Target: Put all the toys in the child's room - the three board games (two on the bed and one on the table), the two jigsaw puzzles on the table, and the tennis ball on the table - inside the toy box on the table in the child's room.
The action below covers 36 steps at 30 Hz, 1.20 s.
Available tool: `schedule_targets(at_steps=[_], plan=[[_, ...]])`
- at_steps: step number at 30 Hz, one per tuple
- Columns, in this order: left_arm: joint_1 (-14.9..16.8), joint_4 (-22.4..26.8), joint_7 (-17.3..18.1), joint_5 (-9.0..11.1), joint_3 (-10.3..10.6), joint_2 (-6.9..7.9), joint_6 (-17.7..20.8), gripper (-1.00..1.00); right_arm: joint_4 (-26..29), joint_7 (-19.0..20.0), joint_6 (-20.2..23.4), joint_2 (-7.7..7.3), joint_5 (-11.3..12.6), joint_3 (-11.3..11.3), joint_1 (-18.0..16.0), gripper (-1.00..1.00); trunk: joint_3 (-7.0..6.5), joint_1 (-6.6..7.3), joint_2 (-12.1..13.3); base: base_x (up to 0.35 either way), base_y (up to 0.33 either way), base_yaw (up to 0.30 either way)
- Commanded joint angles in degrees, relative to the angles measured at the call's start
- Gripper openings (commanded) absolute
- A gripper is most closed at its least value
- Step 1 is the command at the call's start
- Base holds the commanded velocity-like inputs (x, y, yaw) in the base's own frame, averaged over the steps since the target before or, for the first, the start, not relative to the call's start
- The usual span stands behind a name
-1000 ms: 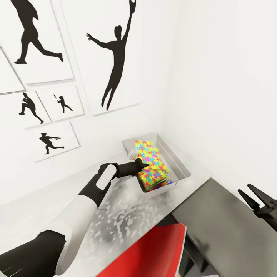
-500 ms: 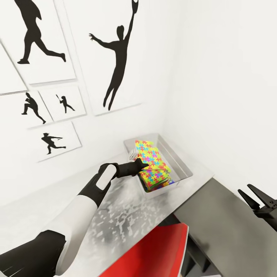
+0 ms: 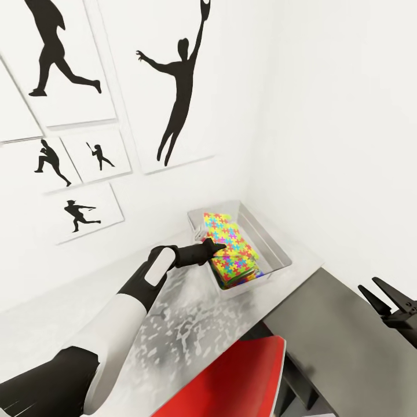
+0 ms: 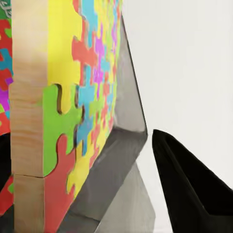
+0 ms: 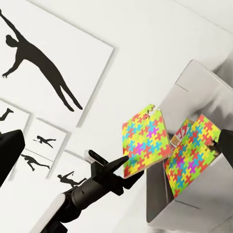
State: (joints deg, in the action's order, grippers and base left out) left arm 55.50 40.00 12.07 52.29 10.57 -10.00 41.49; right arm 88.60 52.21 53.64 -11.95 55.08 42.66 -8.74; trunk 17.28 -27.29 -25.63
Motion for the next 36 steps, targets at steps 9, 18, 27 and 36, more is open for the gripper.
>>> schedule_targets(at_steps=[9, 18, 27, 36], plan=[[0.05, 0.24, 0.60, -0.07, -0.25, 0.00, 0.69, 1.00, 0.00, 0.17, 0.24, 0.00, -0.06, 0.06, -0.05, 1.00, 0.09, -0.03, -0.10, 0.000, 0.000, 0.000], [0.05, 0.47, 7.44, 0.08, -2.10, 1.02, 7.17, 1.00, 0.00, 0.09, 0.24, 0.00, -0.06, 0.06, -0.05, 1.00, 0.09, -0.03, -0.10, 0.000, 0.000, 0.000], [0.05, 2.25, 11.07, 0.09, -2.48, 2.65, 11.27, 1.00, 0.00, 0.08, 0.24, -0.02, -0.06, 0.06, -0.05, 1.00, 0.09, -0.03, -0.10, 0.000, 0.000, 0.000], [-0.04, 5.13, 19.93, 0.09, -2.56, 7.97, 15.24, 1.00, 0.00, 0.08, 0.24, -0.02, -0.06, 0.06, -0.05, 1.00, 0.09, -0.03, -0.10, 0.000, 0.000, 0.000]])
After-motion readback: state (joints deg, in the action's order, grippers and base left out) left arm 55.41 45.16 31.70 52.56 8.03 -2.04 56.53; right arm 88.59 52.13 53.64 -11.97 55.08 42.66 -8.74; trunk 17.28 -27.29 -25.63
